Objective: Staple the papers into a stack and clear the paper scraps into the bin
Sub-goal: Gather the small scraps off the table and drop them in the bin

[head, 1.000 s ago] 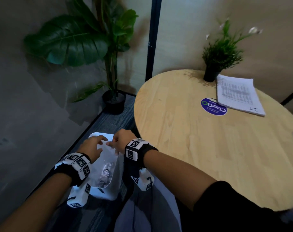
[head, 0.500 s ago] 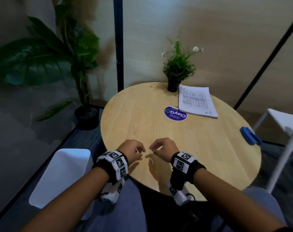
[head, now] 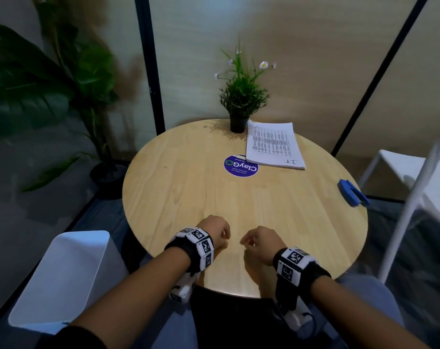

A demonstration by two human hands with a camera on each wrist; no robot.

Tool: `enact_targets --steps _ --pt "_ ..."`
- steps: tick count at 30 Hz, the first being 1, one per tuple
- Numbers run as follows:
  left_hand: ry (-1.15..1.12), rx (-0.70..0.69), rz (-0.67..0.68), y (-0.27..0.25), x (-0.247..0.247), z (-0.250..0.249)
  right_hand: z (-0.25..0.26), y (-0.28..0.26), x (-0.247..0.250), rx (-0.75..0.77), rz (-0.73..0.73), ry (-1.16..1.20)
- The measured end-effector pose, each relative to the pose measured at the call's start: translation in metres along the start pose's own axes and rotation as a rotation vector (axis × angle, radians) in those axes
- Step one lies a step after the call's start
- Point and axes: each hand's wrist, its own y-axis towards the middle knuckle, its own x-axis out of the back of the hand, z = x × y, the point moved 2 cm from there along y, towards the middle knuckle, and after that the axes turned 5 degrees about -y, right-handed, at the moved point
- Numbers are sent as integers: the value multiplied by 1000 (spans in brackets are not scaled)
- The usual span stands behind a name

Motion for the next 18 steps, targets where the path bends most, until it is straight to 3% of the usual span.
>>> enact_targets --steps 12,18 --pt "87 148 133 12 -7 -12 -6 -6 -4 -37 -9 120" --pt "117 94 58 6 -14 -10 -6 -9 -3 -25 46 102"
